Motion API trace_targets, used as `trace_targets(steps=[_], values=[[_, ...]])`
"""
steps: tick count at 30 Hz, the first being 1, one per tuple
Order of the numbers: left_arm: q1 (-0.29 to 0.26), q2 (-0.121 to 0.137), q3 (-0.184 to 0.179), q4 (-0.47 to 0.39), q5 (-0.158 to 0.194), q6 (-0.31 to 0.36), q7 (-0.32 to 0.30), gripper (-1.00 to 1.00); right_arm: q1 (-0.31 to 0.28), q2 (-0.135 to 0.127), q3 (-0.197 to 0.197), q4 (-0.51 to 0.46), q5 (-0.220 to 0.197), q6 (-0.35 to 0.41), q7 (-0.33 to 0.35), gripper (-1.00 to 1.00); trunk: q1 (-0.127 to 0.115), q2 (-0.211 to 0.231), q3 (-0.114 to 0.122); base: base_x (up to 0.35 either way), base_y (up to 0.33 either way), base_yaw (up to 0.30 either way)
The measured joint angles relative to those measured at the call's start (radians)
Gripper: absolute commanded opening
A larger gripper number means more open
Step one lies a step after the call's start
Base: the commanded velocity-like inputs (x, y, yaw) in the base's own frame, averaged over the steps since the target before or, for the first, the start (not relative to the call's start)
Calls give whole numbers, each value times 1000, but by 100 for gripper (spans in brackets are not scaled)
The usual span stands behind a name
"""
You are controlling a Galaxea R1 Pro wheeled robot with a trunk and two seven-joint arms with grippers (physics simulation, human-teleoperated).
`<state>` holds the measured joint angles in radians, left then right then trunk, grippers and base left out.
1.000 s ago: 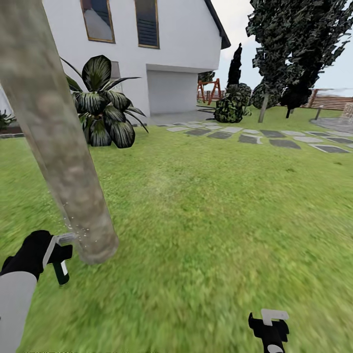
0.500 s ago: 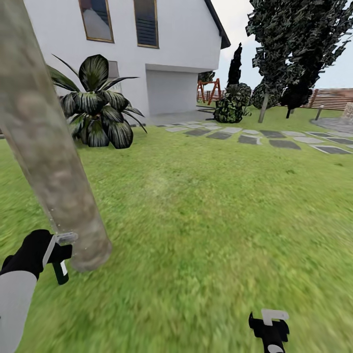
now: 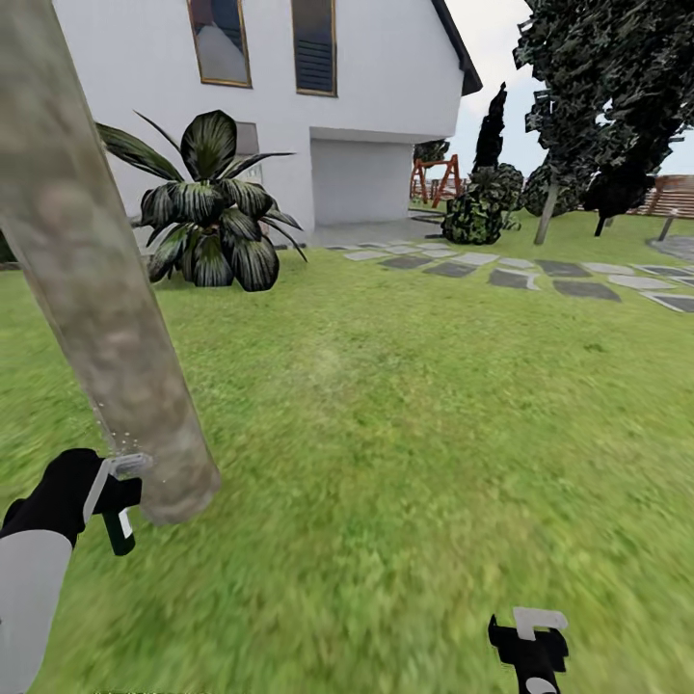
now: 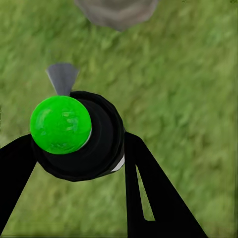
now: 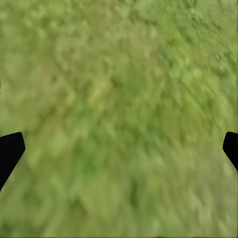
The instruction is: In the garden, pick up the pesticide atomizer on the floor and spray pesticide onto both trees until each tree trunk is fully covered.
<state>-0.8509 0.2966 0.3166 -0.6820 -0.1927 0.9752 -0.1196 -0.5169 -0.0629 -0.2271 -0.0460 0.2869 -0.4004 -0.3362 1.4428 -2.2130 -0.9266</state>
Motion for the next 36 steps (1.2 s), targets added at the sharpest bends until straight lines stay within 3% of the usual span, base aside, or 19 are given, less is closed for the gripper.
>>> trace_targets(steps=[19,27,36], values=[[0,-1,-3,-14,0,11,0,-100,0,0,0,0,0,0,0,100,0,0,2,92,-242,96],[0,-3,-4,-14,0,11,0,-100,0,0,0,0,0,0,0,100,0,0,2,262,-155,273],[0,-4,-4,-14,0,11,0,-100,0,0,-1,0,0,0,0,100,0,0,2,279,-136,29]])
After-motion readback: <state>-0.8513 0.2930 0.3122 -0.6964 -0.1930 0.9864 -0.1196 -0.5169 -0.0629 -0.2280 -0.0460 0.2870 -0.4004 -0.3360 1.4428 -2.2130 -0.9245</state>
